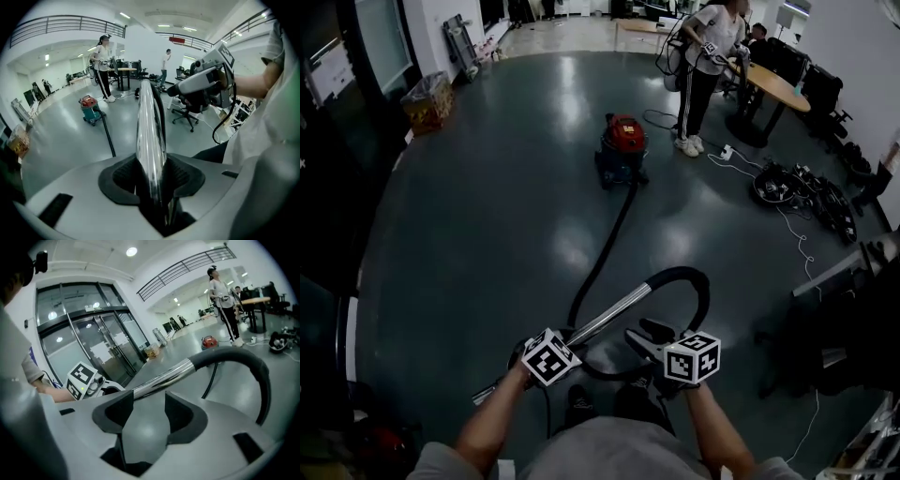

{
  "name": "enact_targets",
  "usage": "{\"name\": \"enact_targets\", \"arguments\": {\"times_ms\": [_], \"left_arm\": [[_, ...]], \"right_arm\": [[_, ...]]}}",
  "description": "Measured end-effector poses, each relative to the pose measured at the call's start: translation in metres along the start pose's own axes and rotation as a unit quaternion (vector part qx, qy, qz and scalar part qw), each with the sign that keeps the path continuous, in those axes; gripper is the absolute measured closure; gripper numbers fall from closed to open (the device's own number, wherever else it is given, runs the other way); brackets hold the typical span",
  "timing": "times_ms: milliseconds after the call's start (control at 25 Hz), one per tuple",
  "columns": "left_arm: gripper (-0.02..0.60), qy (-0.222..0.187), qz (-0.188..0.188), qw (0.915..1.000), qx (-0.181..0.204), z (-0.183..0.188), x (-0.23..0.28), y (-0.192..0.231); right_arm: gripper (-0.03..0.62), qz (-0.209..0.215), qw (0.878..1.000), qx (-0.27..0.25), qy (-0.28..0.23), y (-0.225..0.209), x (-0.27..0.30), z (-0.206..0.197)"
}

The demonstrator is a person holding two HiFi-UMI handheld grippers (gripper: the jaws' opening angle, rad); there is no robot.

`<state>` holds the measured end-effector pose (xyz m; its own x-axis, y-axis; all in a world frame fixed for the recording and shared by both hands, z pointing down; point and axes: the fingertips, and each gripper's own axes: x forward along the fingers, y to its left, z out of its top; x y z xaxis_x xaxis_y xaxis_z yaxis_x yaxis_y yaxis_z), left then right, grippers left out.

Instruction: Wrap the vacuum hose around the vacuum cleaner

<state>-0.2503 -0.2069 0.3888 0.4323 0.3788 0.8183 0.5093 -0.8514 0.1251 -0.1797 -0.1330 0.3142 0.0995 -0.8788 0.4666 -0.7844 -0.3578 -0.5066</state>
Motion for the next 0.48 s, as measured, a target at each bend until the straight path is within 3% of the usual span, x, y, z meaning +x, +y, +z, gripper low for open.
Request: {"name": "enact_targets", "arguments": {"times_ms": [240, 320, 480], "left_arm": [[0.419, -0.041, 0.022, 0.9978, -0.047, 0.033, 0.022, 0.001], [0.419, -0.05, 0.028, 0.9969, -0.055, 0.041, 0.029, 0.004], [0.419, -0.054, 0.035, 0.9949, -0.077, 0.056, 0.04, 0.01]], "right_arm": [[0.395, 0.014, 0.997, 0.072, -0.03, -0.027, 0.029, 0.008], [0.327, 0.013, 0.996, 0.083, -0.036, -0.035, 0.04, 0.012], [0.321, 0.056, 0.985, 0.148, -0.067, -0.042, 0.058, 0.034]]}}
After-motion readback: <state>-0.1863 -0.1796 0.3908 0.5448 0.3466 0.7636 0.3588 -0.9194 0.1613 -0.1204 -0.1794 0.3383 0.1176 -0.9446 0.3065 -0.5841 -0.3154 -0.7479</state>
